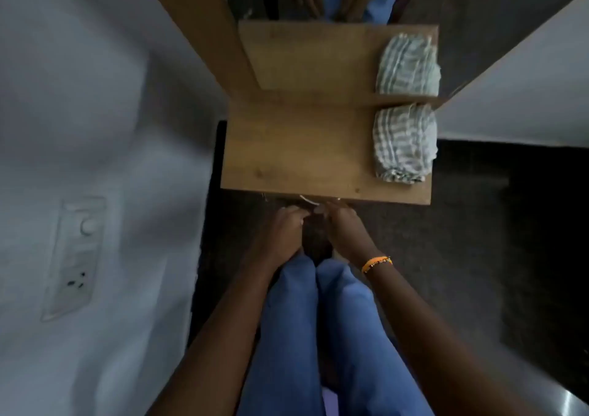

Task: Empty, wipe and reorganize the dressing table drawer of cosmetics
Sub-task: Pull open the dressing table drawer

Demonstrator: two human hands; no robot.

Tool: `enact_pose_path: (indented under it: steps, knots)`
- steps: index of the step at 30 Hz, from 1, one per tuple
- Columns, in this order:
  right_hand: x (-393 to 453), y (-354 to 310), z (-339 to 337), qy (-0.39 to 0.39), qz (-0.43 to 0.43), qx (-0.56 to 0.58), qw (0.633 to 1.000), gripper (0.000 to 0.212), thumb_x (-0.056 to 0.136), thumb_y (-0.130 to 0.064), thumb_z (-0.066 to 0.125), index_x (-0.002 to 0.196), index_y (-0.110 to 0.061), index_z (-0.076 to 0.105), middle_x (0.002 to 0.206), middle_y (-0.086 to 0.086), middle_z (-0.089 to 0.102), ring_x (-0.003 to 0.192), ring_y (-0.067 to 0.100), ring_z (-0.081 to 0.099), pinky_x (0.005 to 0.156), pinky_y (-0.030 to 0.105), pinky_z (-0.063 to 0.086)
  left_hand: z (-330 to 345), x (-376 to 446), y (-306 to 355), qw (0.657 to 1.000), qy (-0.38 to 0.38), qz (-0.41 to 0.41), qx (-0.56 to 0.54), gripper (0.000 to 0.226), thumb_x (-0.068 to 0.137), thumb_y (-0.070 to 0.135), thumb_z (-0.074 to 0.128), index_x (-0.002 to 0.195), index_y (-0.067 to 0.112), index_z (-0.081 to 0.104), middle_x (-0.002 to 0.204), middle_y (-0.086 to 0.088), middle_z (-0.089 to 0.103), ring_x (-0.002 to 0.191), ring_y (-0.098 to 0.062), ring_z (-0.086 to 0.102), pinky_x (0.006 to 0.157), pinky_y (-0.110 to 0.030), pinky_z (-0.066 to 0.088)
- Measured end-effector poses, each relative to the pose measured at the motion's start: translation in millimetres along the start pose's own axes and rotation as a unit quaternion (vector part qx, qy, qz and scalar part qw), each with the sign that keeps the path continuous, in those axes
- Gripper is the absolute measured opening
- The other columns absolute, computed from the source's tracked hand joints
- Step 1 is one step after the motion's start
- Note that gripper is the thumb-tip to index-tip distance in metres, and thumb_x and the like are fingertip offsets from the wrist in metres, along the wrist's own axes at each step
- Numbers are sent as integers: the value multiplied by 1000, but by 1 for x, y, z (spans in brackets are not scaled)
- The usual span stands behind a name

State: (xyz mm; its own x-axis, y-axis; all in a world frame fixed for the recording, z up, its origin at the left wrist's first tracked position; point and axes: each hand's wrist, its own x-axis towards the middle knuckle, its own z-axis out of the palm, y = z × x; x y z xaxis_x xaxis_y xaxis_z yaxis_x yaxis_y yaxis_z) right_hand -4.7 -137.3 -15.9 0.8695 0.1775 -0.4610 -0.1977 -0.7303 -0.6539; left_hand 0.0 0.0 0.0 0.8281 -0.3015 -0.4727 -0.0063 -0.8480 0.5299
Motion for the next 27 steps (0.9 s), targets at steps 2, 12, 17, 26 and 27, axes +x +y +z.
enact_pose_path:
  steps: [2, 12, 17, 26, 27]
  knots:
    - [15, 13, 15, -1, -2, -49, 999, 34, 85, -3, 48, 117, -4, 57, 119, 20, 59, 109, 38, 54, 89, 43, 45, 15, 19, -6, 1000, 14, -20, -8, 36, 98, 13, 37, 126, 6, 58, 131, -14, 57, 122, -26, 51, 95, -20, 29]
    - [50, 73, 75, 185, -80, -247, 948, 31, 78, -19, 44, 99, -15, 67, 103, 7, 69, 100, 30, 61, 83, 43, 45, 89, 53, -66, 986, 135, 50, 80, 47, 79, 5, 40, 122, 10, 59, 131, -9, 57, 115, -37, 53, 96, -46, 45]
    - [59, 92, 86, 257, -112, -253, 926, 21, 79, -19, 57, 97, -22, 68, 99, -2, 69, 96, 24, 59, 78, 33, 35, 97, 62, -74, 977, 199, 76, 13, 32, 90, 12, 42, 109, 7, 66, 118, -12, 64, 108, -36, 58, 89, -37, 45]
    - [64, 102, 93, 322, -176, -194, 910, 28, 81, -14, 51, 102, -20, 68, 96, 1, 69, 90, 26, 56, 80, 33, 31, 110, 77, -81, 949, 288, 102, -76, 21, 89, 5, 49, 96, 7, 69, 100, -9, 67, 99, -28, 62, 82, -27, 46]
    - [65, 103, 96, 333, -188, -180, 906, 28, 81, -12, 51, 102, -19, 69, 95, 2, 69, 90, 25, 55, 82, 33, 31, 114, 77, -82, 944, 299, 107, -87, 21, 89, 4, 50, 96, 7, 69, 100, -9, 67, 100, -27, 62, 84, -22, 44]
